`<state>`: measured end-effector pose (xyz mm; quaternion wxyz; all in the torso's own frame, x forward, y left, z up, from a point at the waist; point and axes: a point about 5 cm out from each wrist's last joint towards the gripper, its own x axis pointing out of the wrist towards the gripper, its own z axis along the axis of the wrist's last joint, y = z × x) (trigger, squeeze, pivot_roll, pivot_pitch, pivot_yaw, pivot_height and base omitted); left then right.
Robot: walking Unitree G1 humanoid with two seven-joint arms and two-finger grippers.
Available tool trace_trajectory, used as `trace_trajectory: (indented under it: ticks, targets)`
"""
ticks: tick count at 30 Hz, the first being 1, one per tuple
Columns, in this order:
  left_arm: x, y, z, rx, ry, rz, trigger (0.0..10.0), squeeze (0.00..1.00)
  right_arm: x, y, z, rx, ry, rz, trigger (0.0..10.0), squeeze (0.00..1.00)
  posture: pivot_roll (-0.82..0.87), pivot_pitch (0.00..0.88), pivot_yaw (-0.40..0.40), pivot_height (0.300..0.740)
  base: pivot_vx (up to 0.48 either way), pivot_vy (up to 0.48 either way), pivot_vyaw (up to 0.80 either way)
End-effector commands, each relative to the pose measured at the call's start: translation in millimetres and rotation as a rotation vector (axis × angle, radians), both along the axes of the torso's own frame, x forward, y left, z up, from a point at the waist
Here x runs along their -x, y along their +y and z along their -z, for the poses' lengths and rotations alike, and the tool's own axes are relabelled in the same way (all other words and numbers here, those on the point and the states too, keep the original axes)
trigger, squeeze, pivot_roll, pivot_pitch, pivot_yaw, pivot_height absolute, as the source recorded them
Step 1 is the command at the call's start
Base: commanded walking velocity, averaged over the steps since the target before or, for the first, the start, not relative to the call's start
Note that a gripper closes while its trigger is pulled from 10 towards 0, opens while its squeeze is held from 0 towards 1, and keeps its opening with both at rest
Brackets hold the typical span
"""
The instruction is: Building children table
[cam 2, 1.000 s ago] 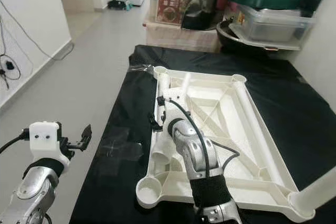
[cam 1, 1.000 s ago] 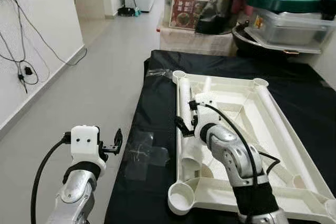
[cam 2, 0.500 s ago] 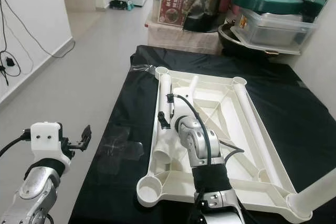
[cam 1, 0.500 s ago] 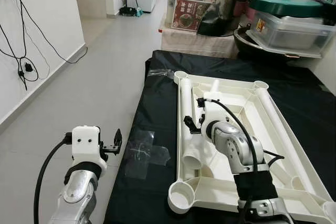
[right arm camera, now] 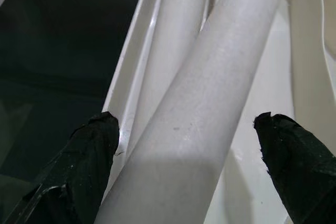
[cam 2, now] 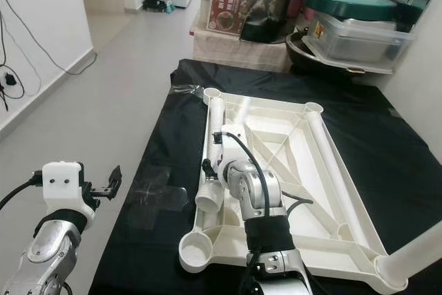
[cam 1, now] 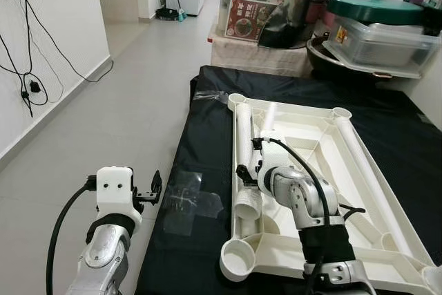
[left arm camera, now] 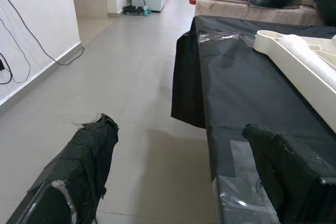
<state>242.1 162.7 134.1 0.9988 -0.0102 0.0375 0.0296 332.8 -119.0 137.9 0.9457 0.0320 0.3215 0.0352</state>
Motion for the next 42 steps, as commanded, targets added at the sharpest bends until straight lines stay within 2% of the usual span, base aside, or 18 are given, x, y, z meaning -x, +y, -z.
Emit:
trace_trajectory:
  ticks: [1,3,4,5,6,7,8,9,11,12,14,16,24,29,33,38,41,42]
  targets:
    - [0.6,-2.2,3,0.0,0.011,0.003,10.0,0.0,4.2,-4.4,14,0.003,0.078,0.024,10.0,0.0,0.09,0.0,-0.145,0.74,0.0,0.0,0.0]
    - [0.7,-2.8,4,0.0,0.012,0.005,10.0,0.0,2.3,-4.4,17,-0.019,0.096,0.021,10.0,0.0,0.08,0.0,-0.147,0.74,0.0,0.0,0.0]
    - [0.8,-3.0,4,0.0,0.014,0.005,10.0,0.0,1.5,-2.9,18,-0.043,0.105,0.008,9.1,0.0,0.09,0.0,-0.15,0.74,0.0,0.0,0.0]
    - [0.9,-3.3,4,-0.001,0.015,0.006,10.0,0.0,1.4,-1.1,20,-0.064,0.118,-0.007,4.4,0.0,0.09,0.0,-0.152,0.74,0.0,0.0,0.0]
    - [0.9,-3.3,4,-0.001,0.015,0.006,10.0,0.0,1.4,-1.1,20,-0.064,0.118,-0.007,4.4,0.0,0.09,0.0,-0.152,0.74,0.0,0.0,0.0]
    - [0.9,-3.5,4,-0.003,0.017,0.007,10.0,0.0,1.5,0.5,22,-0.081,0.129,-0.021,2.4,0.0,0.09,0.0,-0.152,0.74,0.0,0.0,0.0]
    - [0.9,-3.5,4,-0.003,0.017,0.007,10.0,0.0,1.5,0.5,22,-0.081,0.129,-0.021,2.4,0.0,0.09,0.0,-0.152,0.74,0.0,0.0,0.0]
    - [0.6,-3.5,5,-0.003,0.018,0.007,10.0,0.0,2.1,1.9,25,-0.097,0.143,-0.034,0.0,0.0,0.09,0.0,-0.155,0.74,0.0,0.0,0.0]
    - [0.3,-3.5,5,-0.004,0.019,0.007,10.0,0.0,4.1,3.8,28,-0.133,0.174,-0.041,0.0,0.0,0.08,0.0,-0.156,0.74,0.0,0.0,0.0]
    - [0.1,-3.6,5,-0.004,0.02,0.007,10.0,0.0,9.2,6.8,36,-0.195,0.249,-0.049,0.0,0.0,0.08,0.0,-0.156,0.74,0.0,0.0,0.0]
    - [0.1,-3.6,5,-0.004,0.02,0.007,10.0,0.0,9.2,6.8,36,-0.195,0.249,-0.049,0.0,0.0,0.08,0.0,-0.156,0.74,0.0,0.0,0.0]
    - [0.4,-4.7,6,-0.004,0.025,0.008,10.0,0.0,17.9,8.1,46,-0.254,0.358,-0.071,0.0,0.0,0.07,0.0,-0.169,0.74,0.0,0.0,0.0]
    - [1.2,-7.2,9,-0.008,0.039,0.009,10.0,0.0,14.0,-16.2,58,-0.133,0.379,-0.069,0.0,0.0,0.08,0.0,-0.176,0.74,0.0,0.0,0.0]
    - [2.0,-4.7,9,-0.016,0.043,0.006,10.0,0.0,10.8,-29.2,60,0.003,0.307,-0.12,0.0,0.0,0.08,0.0,-0.174,0.74,0.0,0.0,0.0]
    - [2.4,-4.3,10,-0.02,0.046,0.007,10.0,0.0,9.1,-29.8,54,0.024,0.267,-0.149,0.0,0.0,0.08,0.0,-0.167,0.74,0.0,0.0,0.0]
    - [2.1,-5.6,10,-0.022,0.047,0.014,10.0,0.0,0.6,-18.8,29,-0.105,0.163,-0.193,0.0,0.0,0.08,0.0,-0.161,0.74,0.0,0.0,0.0]
    - [1.8,-4.7,9,-0.022,0.045,0.018,10.0,0.0,-9.9,3.1,-25,-0.302,-0.071,-0.323,0.0,0.0,0.08,0.0,-0.148,0.74,0.0,0.0,0.0]
    - [1.8,-4.7,9,-0.022,0.045,0.018,10.0,0.0,-9.9,3.1,-25,-0.302,-0.071,-0.323,0.0,0.0,0.08,0.0,-0.148,0.74,0.0,0.0,0.0]
